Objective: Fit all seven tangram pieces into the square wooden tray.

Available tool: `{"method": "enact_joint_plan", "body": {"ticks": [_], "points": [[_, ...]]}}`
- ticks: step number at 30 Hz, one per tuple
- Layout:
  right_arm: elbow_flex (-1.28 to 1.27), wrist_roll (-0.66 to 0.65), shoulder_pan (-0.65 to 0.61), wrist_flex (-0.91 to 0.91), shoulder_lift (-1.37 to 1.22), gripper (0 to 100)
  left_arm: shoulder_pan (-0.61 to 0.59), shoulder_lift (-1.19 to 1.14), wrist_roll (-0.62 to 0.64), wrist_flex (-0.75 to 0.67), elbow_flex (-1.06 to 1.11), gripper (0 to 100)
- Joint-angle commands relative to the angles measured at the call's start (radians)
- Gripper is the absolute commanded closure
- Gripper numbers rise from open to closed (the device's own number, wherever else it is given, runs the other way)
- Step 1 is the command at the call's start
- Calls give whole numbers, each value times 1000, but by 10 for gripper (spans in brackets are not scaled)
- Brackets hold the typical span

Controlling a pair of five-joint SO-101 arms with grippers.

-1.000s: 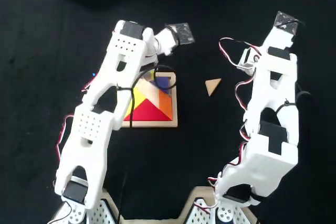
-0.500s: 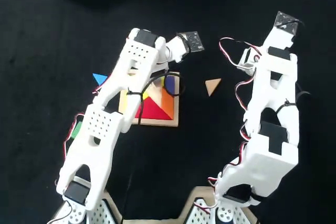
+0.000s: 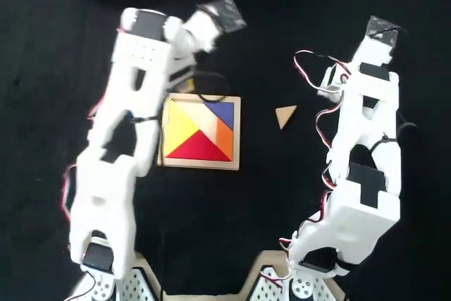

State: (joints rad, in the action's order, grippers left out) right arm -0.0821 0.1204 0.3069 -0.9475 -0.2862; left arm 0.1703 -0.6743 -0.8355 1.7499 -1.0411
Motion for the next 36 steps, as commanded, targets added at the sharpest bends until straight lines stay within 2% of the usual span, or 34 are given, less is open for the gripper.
{"method": "enact_joint_plan", "body": {"ticks": [1, 5, 8, 14, 21, 28, 36], "points": [[81, -120, -126, -107, 24, 987, -119, 298, 68, 12, 182, 802], [163, -193, -305, -175, 21, 988, -228, 545, 166, 6, 444, 802], [269, -172, -417, -203, -27, 988, -321, 698, 316, -52, 677, 802], [519, -110, -637, -216, -225, 988, -460, 982, 568, -451, 1260, 802], [722, -109, -718, -224, -455, 988, -585, 1258, 821, -760, 1745, 802], [952, -75, -736, -334, -630, 988, -613, 1309, 970, -953, 1983, 802], [1253, -69, -747, -582, -819, 988, -601, 1304, 991, -1016, 2046, 802]]}}
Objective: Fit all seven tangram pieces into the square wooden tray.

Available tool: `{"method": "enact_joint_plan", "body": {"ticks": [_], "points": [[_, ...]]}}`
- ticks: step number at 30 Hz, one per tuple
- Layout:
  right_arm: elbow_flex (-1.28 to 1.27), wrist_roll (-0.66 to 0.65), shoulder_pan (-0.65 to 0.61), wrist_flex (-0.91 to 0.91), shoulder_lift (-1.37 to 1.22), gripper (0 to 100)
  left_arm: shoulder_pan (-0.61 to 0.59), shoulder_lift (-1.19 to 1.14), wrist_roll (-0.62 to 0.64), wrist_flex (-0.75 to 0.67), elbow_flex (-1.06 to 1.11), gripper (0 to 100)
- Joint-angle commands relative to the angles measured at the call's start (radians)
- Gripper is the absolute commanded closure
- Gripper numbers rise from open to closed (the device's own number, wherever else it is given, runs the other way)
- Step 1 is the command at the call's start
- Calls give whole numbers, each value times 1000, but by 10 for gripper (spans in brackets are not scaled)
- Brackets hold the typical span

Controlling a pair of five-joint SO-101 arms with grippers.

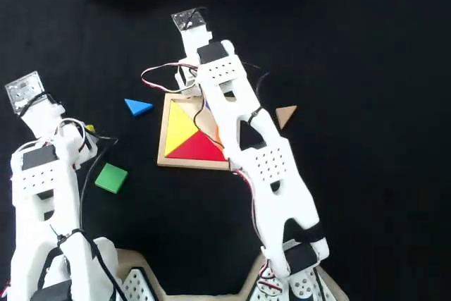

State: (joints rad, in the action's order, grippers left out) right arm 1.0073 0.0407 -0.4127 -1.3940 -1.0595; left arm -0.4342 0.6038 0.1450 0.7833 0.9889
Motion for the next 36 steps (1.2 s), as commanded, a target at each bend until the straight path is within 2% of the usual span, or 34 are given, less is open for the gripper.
{"method": "enact_joint_plan", "body": {"ticks": [1, 4, 8, 10, 12, 21, 26, 31, 33, 36], "points": [[209, 11, -38, -173, -61, 988, 4, 26, 11, -80, 35, 802], [348, 11, -77, -276, -101, 988, 4, 28, 11, -153, 85, 802], [550, 9, -110, -362, -140, 988, 4, 37, 11, -164, 101, 802], [667, 5, -89, -371, -130, 988, 4, 34, 11, -166, 102, 802], [662, 5, -46, -371, -58, 988, 4, 31, 11, -167, 102, 802], [156, 11, 144, -371, 374, 988, 30, 34, 6, -172, 117, 802], [-133, 2, 192, -371, 588, 988, 42, 37, 2, -256, 171, 802], [-401, -15, 304, -354, 714, 983, 44, 31, 2, -261, 174, 802], [-487, 21, 354, -333, 705, 941, 45, 29, 2, -261, 174, 802], [-588, 180, 408, -262, 656, 823, 47, 28, 2, -261, 173, 802]]}}
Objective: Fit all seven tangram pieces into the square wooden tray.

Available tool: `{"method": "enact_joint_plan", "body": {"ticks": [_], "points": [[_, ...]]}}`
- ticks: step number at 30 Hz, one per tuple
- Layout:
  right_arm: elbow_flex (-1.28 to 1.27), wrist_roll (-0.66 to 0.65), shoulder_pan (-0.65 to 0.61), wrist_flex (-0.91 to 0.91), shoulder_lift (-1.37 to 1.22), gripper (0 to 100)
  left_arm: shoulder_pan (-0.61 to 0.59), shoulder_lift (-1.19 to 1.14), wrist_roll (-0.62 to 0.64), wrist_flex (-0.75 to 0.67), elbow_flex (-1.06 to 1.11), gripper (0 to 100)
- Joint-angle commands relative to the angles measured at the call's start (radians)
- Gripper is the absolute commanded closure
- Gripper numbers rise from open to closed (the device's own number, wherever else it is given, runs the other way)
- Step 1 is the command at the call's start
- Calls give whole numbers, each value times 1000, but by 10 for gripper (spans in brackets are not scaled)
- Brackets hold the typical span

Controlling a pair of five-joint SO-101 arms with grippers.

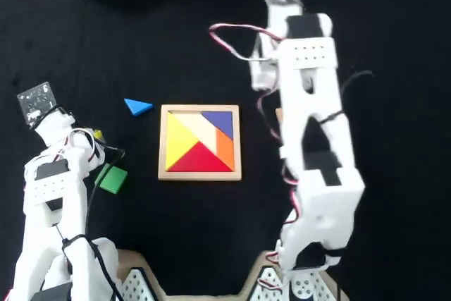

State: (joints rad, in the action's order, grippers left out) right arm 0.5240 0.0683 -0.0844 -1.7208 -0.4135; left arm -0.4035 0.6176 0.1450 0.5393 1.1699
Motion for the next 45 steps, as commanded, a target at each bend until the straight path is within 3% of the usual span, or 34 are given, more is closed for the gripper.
{"method": "enact_joint_plan", "body": {"ticks": [1, 6, 15, 28, 34, 45], "points": [[-120, 199, 83, 83, -13, 789, 16, 14, 2, -18, -8, 802], [-104, 434, 75, 147, -133, 759, 16, 14, 0, -18, -5, 802], [70, 615, 38, 135, -321, 759, 16, 14, 0, -18, -5, 802], [282, 618, 54, 107, -515, 760, 16, 14, 0, -18, -5, 802], [363, 612, 55, 32, -550, 871, 16, 14, 0, -18, -5, 802], [398, 580, 55, 12, -584, 878, 16, 14, 0, -18, -4, 802]]}}
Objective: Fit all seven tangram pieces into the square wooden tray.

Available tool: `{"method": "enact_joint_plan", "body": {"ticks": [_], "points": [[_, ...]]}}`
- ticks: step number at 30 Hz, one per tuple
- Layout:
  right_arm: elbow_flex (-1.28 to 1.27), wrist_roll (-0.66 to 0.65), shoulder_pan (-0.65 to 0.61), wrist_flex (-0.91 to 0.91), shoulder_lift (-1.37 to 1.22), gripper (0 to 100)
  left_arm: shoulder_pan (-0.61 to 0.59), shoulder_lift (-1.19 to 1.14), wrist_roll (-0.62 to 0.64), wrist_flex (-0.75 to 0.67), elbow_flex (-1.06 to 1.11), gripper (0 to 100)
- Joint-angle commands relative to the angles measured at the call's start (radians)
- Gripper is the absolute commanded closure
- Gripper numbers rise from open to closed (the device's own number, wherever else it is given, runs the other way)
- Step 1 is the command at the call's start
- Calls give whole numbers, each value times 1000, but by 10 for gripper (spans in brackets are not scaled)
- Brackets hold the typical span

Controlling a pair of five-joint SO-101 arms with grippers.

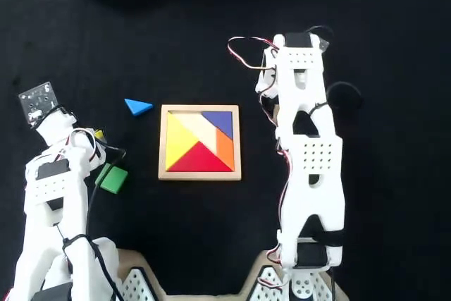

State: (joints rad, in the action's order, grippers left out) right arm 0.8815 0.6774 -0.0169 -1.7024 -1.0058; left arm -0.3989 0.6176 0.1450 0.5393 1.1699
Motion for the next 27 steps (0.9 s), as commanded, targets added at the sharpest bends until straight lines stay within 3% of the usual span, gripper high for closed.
{"method": "enact_joint_plan", "body": {"ticks": [1, 6, 11, 27], "points": [[41, -35, -12, -8, 10, 877, 12, 14, 0, -18, -4, 802], [41, -32, -15, -5, 8, 865, 12, 14, 0, -18, -4, 802], [41, -31, -18, -2, 12, 771, 12, 14, 0, -18, -4, 802], [110, 6, 5, -8, 4, 789, 12, 14, 0, -18, -4, 802]]}}
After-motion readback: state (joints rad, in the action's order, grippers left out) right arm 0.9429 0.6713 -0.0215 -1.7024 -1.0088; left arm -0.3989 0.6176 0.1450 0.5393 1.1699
